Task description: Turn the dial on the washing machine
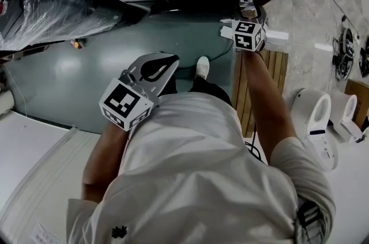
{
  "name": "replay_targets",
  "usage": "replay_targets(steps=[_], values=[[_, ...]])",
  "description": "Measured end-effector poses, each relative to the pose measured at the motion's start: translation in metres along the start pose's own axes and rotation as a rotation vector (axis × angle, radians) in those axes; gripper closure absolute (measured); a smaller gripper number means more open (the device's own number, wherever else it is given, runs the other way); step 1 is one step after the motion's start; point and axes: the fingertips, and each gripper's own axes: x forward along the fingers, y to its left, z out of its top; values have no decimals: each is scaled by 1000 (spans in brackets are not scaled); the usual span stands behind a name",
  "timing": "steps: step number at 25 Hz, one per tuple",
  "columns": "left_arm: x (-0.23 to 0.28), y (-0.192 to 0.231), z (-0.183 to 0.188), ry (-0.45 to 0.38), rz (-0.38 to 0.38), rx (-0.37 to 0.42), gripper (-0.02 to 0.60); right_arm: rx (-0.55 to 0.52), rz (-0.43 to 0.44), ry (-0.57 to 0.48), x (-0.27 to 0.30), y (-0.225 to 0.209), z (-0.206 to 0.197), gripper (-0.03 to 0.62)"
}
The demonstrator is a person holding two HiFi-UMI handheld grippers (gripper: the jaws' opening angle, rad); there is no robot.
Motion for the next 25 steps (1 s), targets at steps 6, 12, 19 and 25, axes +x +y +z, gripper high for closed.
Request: replay_targets(steps=[6, 12, 19, 25], values=[[-3, 3, -1, -3, 11, -10, 522, 138, 26, -1, 0, -4, 1, 330], [0, 2, -1, -2, 3, -3, 522, 250, 44, -15, -5, -7, 8, 330], [2, 2, 1, -1, -2, -2, 523, 314, 88, -42, -5, -9, 7, 329], [3, 1, 2, -1, -10, -3, 522, 155, 65, -45, -8, -7, 8, 327]])
